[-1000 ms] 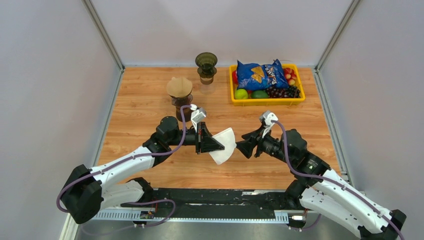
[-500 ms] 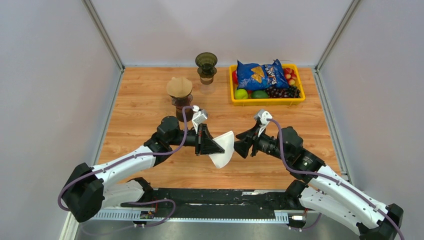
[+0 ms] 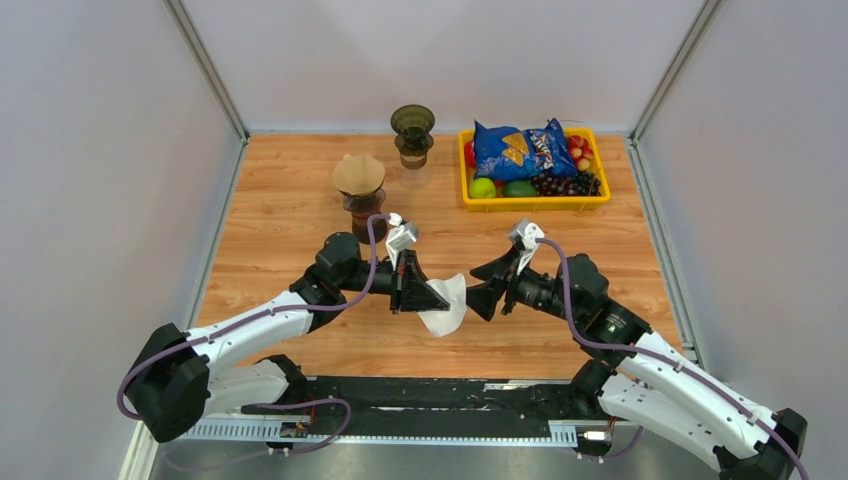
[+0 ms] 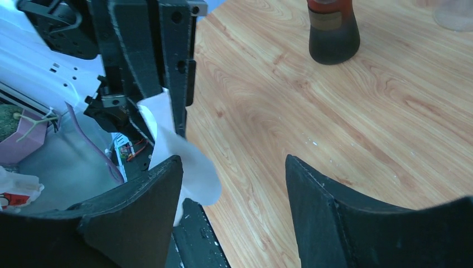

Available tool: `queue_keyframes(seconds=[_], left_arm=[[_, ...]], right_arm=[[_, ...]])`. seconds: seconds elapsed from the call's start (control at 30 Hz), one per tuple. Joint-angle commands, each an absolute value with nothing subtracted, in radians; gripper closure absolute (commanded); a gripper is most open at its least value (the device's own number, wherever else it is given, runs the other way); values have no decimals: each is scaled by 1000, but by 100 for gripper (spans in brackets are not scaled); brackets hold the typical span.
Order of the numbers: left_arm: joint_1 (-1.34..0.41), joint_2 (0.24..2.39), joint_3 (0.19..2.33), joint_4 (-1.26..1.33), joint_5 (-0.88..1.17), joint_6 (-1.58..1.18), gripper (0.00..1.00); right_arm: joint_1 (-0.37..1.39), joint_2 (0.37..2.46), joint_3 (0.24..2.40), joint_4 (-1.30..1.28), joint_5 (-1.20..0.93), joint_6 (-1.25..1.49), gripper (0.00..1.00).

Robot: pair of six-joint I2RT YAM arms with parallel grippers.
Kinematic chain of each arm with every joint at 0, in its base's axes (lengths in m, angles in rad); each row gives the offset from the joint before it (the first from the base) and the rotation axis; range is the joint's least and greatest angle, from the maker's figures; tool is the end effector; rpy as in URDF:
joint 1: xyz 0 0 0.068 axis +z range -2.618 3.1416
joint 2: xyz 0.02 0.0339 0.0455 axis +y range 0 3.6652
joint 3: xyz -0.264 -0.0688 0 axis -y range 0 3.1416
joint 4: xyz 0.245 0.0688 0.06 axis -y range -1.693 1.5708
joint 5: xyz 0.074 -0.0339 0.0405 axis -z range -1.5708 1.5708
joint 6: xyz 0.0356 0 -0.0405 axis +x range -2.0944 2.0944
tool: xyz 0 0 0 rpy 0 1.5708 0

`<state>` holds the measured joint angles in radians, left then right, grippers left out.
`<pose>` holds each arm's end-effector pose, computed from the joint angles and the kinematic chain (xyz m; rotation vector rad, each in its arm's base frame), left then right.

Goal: Place the coffee filter in the dripper

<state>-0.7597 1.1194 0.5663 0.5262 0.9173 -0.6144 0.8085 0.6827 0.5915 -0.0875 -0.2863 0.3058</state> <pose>0.1549 -0.1861 0.2708 0.9498 1.6561 -1.7192 0.1108 0.1307 0.2983 -0.6768 1.7387 1.0450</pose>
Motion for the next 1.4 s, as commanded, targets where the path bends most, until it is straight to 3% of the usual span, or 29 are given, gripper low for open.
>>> queue_keyframes(seconds=[0.0, 0.53, 0.97, 1.17, 1.37], left_arm=[[-765, 1108, 614, 500, 893, -562, 100], [-765, 1106, 626, 485, 872, -558, 100], [-765, 1111, 624, 498, 880, -573, 100], [-765, 1126, 622, 518, 912, -582, 100], [-766, 1141, 604, 601, 1023, -606, 100]], right_arm=[[810, 639, 584, -34, -332, 316, 29], [811, 702, 592, -79, -313, 301, 22], [810, 747, 597, -79, -234, 329, 22], [810, 736, 611, -58, -192, 339, 28], [810, 693, 595, -22, -290, 314, 32]])
